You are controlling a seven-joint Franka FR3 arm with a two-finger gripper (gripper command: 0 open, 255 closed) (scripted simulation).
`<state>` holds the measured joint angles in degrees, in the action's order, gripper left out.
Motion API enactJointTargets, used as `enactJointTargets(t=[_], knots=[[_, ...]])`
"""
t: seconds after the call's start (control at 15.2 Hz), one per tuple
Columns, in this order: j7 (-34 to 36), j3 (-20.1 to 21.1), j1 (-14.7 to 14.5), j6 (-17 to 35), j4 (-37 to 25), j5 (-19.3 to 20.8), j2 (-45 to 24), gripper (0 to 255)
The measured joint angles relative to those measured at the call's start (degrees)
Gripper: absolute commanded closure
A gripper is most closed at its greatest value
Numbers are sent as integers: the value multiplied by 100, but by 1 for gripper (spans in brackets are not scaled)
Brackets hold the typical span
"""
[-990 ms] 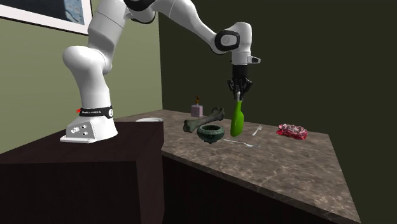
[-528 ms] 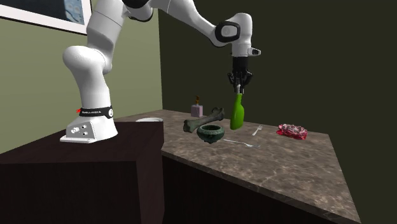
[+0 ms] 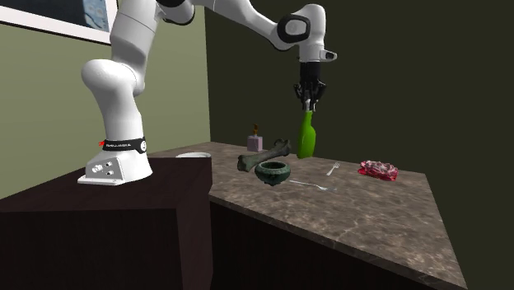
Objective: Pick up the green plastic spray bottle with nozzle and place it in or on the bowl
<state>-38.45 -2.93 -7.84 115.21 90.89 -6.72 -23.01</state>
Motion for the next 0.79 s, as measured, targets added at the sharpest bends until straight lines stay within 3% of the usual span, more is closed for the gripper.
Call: enactJointTargets(t=[0.79], knots=[[1156,362,-727,-272,1152,183,1525,255]])
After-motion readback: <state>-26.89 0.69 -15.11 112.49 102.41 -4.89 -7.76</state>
